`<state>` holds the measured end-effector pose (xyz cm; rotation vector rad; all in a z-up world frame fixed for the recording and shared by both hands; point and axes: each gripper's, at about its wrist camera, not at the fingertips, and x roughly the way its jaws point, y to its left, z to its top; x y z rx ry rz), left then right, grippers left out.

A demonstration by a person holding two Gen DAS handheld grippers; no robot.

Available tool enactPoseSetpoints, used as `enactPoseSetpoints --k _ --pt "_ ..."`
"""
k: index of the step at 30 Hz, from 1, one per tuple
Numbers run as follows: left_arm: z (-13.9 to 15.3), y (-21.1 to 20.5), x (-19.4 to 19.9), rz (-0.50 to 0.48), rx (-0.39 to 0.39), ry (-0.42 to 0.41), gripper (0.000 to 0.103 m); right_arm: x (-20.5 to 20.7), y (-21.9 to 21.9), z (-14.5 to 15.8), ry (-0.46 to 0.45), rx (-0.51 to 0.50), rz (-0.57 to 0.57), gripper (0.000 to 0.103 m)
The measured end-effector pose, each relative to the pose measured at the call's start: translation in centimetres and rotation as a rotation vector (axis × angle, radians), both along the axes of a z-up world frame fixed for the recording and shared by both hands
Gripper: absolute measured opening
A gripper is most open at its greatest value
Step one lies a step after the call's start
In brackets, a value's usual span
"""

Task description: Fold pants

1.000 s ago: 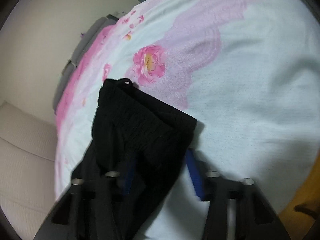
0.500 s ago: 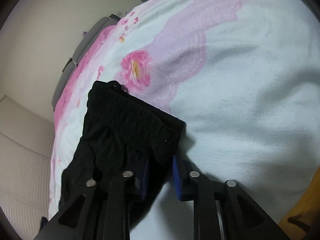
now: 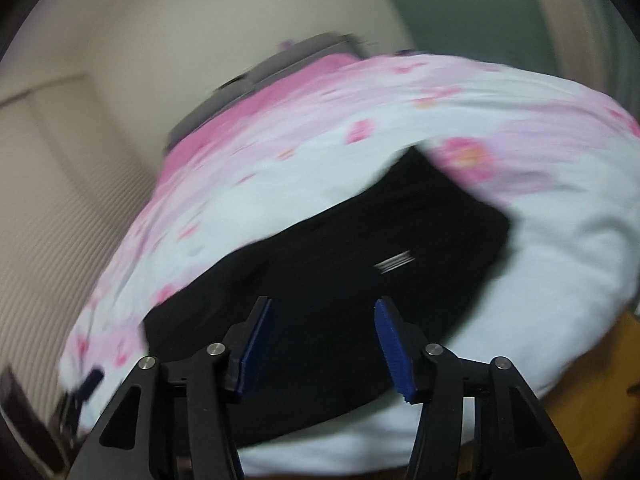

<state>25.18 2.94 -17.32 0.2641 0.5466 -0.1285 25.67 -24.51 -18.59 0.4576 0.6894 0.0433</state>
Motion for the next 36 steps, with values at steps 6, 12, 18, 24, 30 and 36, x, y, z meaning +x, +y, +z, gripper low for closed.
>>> enactPoseSetpoints --k 6,12,18,24,30,36 --pt "0.8 8.5 -0.8 0.121 0.019 -0.018 0.081 1.4 10.5 -1.8 0.017 -0.038 0.253 0.055" --pt "-0.7 13.4 -1.8 0.206 -0.021 0.013 0.081 1.8 18.6 -2.9 0.020 -0.177 0.444 0.055" --pt "-2.7 14.9 -3.0 0.211 -0.013 0.035 0.081 0.7 23.4 -4.7 0.054 -0.236 0.519 0.055" --pt "-3.4 16.0 -3.1 0.217 -0.031 0.044 0.081 0.7 23.9 -7.7 0.169 0.036 0.540 0.055" --pt "-3.0 17.0 -2.6 0.233 -0.075 0.038 0.081 2.7 22.1 -8.8 0.159 0.168 0.411 0.055" --pt "-2.6 16.7 -2.3 0.228 -0.095 0.033 0.081 4.9 20.9 -8.2 0.155 0.256 0.311 0.055"
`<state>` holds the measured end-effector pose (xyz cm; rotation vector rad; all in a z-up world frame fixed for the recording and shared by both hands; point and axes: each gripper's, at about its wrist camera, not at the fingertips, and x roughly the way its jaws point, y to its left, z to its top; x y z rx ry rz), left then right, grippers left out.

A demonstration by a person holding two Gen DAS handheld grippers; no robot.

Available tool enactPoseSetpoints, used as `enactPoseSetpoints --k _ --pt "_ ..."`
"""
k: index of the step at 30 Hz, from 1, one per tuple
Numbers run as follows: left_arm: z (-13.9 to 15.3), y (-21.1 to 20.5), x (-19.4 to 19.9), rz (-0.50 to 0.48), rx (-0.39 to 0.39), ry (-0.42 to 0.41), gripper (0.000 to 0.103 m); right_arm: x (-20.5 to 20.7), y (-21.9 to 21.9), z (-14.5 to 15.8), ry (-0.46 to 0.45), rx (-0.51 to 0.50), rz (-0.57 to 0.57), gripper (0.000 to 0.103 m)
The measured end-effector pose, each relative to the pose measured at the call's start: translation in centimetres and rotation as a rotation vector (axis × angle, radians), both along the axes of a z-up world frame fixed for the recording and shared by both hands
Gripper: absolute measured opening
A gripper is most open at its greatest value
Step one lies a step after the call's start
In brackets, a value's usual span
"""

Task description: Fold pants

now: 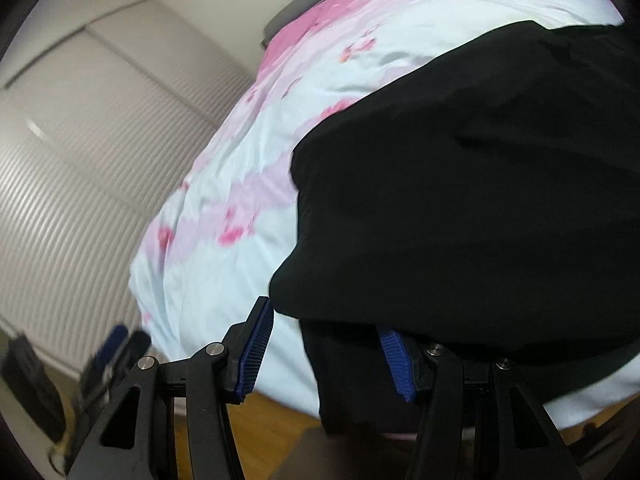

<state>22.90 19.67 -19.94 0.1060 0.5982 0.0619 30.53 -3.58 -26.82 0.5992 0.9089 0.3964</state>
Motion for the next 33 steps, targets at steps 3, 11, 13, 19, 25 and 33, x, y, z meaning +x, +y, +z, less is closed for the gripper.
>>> enactPoseSetpoints --k 3,11,13,19,25,33 --pt "0.4 -0.1 -0.3 -0.006 0.005 -0.012 0.081 -0.2 0.2 0.5 -0.011 0.018 0.004 0.015" --pt "0.3 -0.2 -1.0 -0.009 0.005 -0.004 0.081 -4.2 2.0 3.2 -0.113 -0.015 0.080 0.006" --pt "0.3 -0.3 -1.1 -0.010 0.009 -0.006 0.081 -5.6 2.4 3.7 -0.142 -0.012 0.108 0.005" --pt "-0.2 -1.0 -1.0 -0.038 0.014 0.003 0.081 -6.9 3.0 2.8 -0.142 -0.177 0.105 0.006" --pt "-1.3 -2.6 -0.5 -0.092 0.029 0.027 0.081 -8.1 3.1 4.1 -0.297 -0.536 0.100 0.049" --pt "-1.8 -2.5 0.1 -0.077 0.035 0.050 0.081 -8.6 6.6 2.5 -0.490 -0.972 0.245 0.053"
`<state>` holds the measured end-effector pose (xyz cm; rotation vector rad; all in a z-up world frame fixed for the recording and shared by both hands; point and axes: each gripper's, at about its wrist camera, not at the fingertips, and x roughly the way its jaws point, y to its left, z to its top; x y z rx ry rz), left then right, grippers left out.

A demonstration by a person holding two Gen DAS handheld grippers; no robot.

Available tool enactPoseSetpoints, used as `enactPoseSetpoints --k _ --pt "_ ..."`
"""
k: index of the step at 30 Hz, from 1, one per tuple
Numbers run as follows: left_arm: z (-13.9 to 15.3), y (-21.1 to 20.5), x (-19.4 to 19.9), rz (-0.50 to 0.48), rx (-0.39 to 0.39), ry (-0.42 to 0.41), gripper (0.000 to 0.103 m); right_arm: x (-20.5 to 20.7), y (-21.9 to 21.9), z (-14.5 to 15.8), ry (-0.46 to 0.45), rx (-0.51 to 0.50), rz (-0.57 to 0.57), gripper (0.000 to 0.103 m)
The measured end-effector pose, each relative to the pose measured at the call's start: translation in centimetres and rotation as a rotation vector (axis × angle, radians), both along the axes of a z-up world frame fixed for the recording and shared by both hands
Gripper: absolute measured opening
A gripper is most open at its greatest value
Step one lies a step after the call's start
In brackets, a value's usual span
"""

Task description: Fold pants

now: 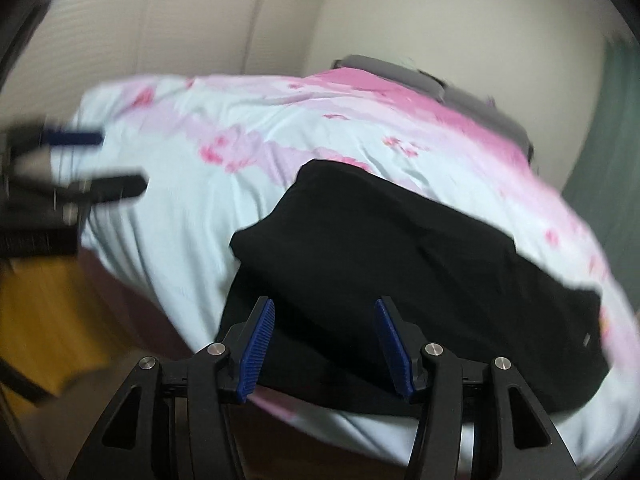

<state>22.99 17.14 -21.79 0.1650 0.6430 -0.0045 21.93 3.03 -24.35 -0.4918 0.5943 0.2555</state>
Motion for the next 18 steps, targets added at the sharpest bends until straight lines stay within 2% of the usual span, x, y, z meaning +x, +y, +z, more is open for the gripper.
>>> enactPoseSetpoints --k 3,5,6,8,11,16,18 --pt "-0.6 -0.3 0.4 0.002 0.014 0.022 0.081 0.1 1.2 -1.2 -0.036 -0.111 0.018 0.053" --pt "-0.8 -0.4 0.7 -0.001 0.020 0.031 0.081 0.3 1.9 -2.0 -0.049 -0.158 0.016 0.048" --pt "-0.9 -0.6 0.8 -0.004 0.023 0.034 0.081 0.5 2.1 -2.5 -0.047 -0.181 0.013 0.044" --pt "-1.1 -0.8 0.9 -0.009 0.029 0.038 0.081 1.2 2.4 -3.3 -0.031 -0.204 0.009 0.021" --pt "-1.3 -1.0 0.9 -0.018 0.031 0.048 0.081 1.6 1.5 -3.1 -0.014 -0.114 -0.019 0.006" --pt "-1.0 -1.2 0.6 -0.023 0.004 0.048 0.081 0.7 -1.5 0.2 0.036 0.161 -0.030 0.003" --pt "-0.7 -1.2 0.5 -0.024 -0.012 0.041 0.081 0.4 -3.4 2.0 0.095 0.318 -0.002 0.003"
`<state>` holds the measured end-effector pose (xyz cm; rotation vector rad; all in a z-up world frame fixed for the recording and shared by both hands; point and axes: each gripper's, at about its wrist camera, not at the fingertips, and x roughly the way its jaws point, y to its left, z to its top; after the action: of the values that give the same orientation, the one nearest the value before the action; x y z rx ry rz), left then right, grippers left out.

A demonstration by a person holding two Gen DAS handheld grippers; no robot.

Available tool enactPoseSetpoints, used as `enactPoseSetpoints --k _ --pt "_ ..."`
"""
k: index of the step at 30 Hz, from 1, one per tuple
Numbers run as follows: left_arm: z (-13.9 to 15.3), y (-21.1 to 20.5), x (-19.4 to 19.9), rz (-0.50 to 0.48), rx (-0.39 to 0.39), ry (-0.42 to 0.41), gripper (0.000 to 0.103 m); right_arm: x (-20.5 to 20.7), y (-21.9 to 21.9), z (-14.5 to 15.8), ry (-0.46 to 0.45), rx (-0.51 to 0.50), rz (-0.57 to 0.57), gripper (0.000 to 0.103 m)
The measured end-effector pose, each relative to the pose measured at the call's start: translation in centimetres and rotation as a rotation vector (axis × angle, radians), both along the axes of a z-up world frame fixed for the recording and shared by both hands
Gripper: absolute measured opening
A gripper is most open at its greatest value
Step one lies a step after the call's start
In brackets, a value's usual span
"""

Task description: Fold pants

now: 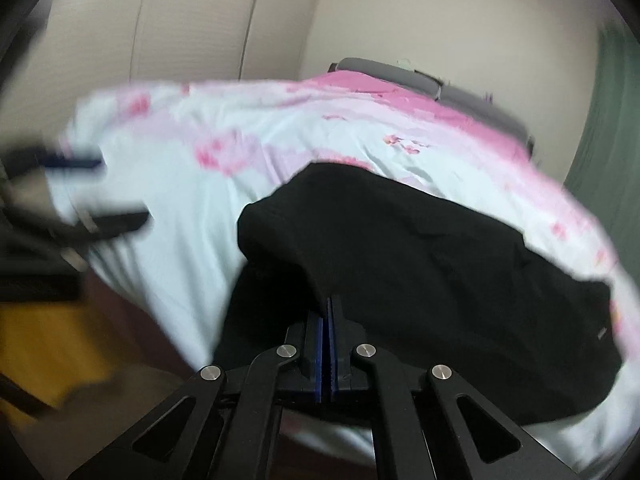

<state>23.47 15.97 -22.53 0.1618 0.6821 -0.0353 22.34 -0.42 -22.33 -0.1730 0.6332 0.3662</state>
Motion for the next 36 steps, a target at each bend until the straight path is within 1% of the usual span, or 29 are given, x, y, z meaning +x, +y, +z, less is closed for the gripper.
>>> enactPoseSetpoints --k 1,2,3,4,5,6,7,9,10,11,12,14,16,17,18,22,24,27,28,30,31,33,36 --pt "0.1 0.0 -0.1 -0.003 -0.007 -0.007 0.081 0.0 -1.0 0.7 0.030 0.080 0.022 0.003" --pt "0.2 -0.1 -0.2 -0.006 -0.008 -0.012 0.081 0.1 -1.6 1.1 0.056 0.129 0.041 0.003" --pt "0.2 -0.1 -0.2 -0.008 -0.006 -0.016 0.081 0.6 -2.5 1.2 0.130 0.198 0.087 0.003" --pt "0.2 -0.2 -0.2 -0.012 -0.002 -0.018 0.081 1.2 -2.8 0.8 0.189 0.231 0.119 0.003" --pt "0.1 -0.3 -0.2 -0.014 0.004 -0.016 0.081 1.9 -3.3 0.1 0.251 0.252 0.146 0.003" --pt "0.0 -0.4 -0.1 -0.015 0.008 -0.014 0.081 2.1 -3.4 -0.5 0.273 0.243 0.146 0.003" --pt "0.0 -0.5 -0.1 -0.016 0.015 -0.011 0.081 2.5 -3.6 -1.3 0.290 0.219 0.127 0.003" --pt "-0.1 -0.5 -0.2 -0.015 0.023 -0.011 0.081 2.8 -3.9 -2.3 0.296 0.210 0.107 0.005" --pt "-0.1 -0.5 -0.2 -0.014 0.027 -0.013 0.081 2.7 -3.8 -2.6 0.289 0.196 0.099 0.009" --pt "-0.1 -0.6 -0.3 -0.012 0.029 -0.014 0.081 2.4 -3.6 -2.6 0.268 0.173 0.095 0.018" --pt "0.0 -0.6 -0.3 -0.011 0.031 -0.015 0.081 2.0 -3.6 -2.3 0.249 0.162 0.101 0.024" --pt "0.0 -0.6 -0.3 -0.010 0.029 -0.016 0.081 0.6 -2.8 -1.4 0.171 0.121 0.148 0.048" --pt "-0.1 -0.6 -0.3 -0.013 0.029 -0.015 0.081 -0.1 -2.4 -0.3 0.109 0.087 0.187 0.060" --pt "0.0 -0.6 -0.2 -0.013 0.029 -0.016 0.081 -0.4 -2.4 0.4 0.080 0.078 0.200 0.060" --pt "0.0 -0.7 -0.2 -0.013 0.029 -0.018 0.081 -0.3 -2.4 0.7 0.070 0.074 0.203 0.060" --pt "0.4 -0.8 -0.3 -0.005 0.016 -0.027 0.081 1.7 -2.8 2.7 0.038 0.036 0.181 0.060" --pt "0.7 -0.9 -0.2 -0.001 0.017 -0.036 0.081 3.6 -2.8 3.8 0.020 0.012 0.177 0.060" --pt "0.9 -1.1 0.5 0.011 0.013 -0.038 0.081 7.3 -2.0 5.4 -0.031 -0.066 0.214 0.060" --pt "1.0 -1.0 0.8 0.016 0.010 -0.039 0.081 9.4 -1.2 5.5 -0.022 -0.112 0.250 0.060" --pt "1.2 -0.9 1.4 0.027 0.004 -0.049 0.081 12.2 0.3 5.2 0.016 -0.162 0.305 0.060" --pt "1.4 -0.7 2.0 0.036 0.003 -0.055 0.081 14.1 1.3 4.9 0.037 -0.192 0.354 0.060" --pt "1.5 -0.4 2.9 0.053 -0.003 -0.057 0.081 16.2 2.6 4.4 0.062 -0.229 0.408 0.060" --pt "1.4 0.4 4.2 0.081 -0.026 -0.048 0.081 19.9 4.7 2.8 0.115 -0.286 0.475 0.060"
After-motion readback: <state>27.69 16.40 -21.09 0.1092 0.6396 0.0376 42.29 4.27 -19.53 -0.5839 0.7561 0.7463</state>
